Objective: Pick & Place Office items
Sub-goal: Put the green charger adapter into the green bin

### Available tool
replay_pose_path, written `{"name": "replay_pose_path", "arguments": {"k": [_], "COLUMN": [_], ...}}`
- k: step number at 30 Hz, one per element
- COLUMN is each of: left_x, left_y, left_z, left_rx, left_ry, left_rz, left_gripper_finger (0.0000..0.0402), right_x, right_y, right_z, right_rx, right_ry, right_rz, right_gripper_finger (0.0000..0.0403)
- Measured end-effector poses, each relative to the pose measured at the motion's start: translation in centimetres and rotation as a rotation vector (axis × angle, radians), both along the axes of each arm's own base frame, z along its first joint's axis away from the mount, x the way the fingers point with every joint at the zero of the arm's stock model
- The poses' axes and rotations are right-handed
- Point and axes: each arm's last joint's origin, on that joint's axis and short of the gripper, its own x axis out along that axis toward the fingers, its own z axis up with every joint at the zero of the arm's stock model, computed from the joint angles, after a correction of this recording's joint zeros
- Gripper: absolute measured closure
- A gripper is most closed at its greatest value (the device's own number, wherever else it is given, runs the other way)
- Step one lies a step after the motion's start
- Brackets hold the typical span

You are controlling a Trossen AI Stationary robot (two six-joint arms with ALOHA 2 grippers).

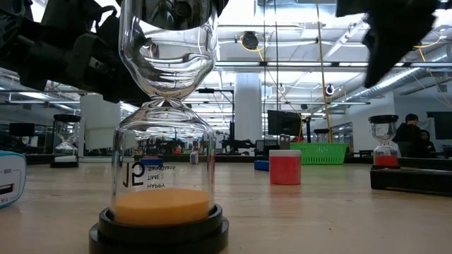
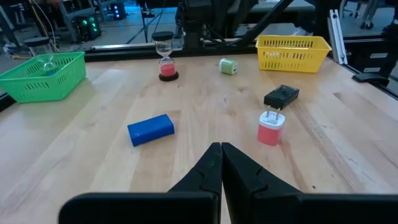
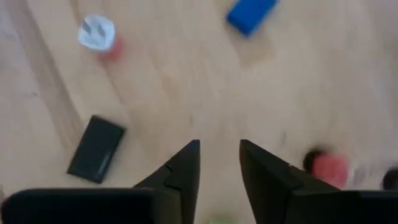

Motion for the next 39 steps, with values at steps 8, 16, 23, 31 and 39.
{"name": "replay_pose_path", "arguments": {"k": [8,16,23,31,39], "left_x": [0.0,-0.1,-0.1,0.0,0.0], "left_y": [0.0,0.0,0.0,0.0,0.0], "left_z": [-0.1,-0.3,-0.3,-0.3,-0.3], "left_rx": [-0.018,-0.017,-0.021,-0.021,-0.02], "left_ry": [0.008,0.028,0.03,0.029,0.029], "left_rz": [0.004,0.005,0.007,0.007,0.007], "left_gripper_finger": [0.0396,0.0396,0.0396,0.0396,0.0396], "right_x": [-1.6,-3.5,-4.0,-4.3,-4.6], "right_y": [1.0,0.7,0.7,0.5,0.4], "right_z": [-1.9,-4.7,-7.3,-8.2,-9.5], "right_rx": [0.039,0.035,0.123,0.13,0.168], "right_ry": [0.212,0.312,0.334,0.329,0.323], "right_rz": [-0.292,-0.417,-0.414,-0.41,-0.388], "right_gripper_finger": [0.0222,0.0144,0.0111,0.0122,0.0148]}}
